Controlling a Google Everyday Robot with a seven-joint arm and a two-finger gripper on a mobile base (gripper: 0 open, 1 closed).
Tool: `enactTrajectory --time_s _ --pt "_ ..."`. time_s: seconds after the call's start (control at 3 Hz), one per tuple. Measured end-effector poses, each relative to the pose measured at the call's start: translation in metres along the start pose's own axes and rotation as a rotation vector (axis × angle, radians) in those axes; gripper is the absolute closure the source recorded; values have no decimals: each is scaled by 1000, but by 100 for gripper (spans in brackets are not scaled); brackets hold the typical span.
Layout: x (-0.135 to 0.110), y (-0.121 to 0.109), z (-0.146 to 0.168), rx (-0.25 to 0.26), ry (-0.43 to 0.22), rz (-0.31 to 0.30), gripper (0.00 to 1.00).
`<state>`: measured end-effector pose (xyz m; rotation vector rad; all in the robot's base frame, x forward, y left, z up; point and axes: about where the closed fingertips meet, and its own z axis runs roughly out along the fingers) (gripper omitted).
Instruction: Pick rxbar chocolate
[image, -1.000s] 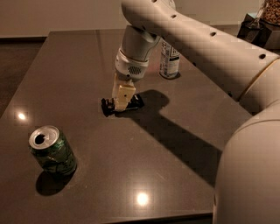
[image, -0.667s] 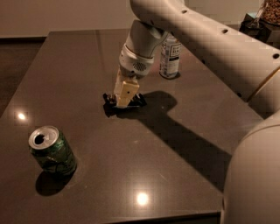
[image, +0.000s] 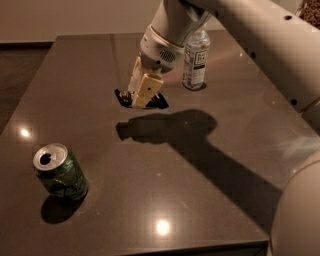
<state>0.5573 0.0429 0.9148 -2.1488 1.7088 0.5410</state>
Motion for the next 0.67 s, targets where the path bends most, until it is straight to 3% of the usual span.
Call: enactTrajectory --time_s 0.33,0.67 --pt "-28 6 -44 34 -74 -65 100" --pt "-30 6 -45 36 -77 -67 100"
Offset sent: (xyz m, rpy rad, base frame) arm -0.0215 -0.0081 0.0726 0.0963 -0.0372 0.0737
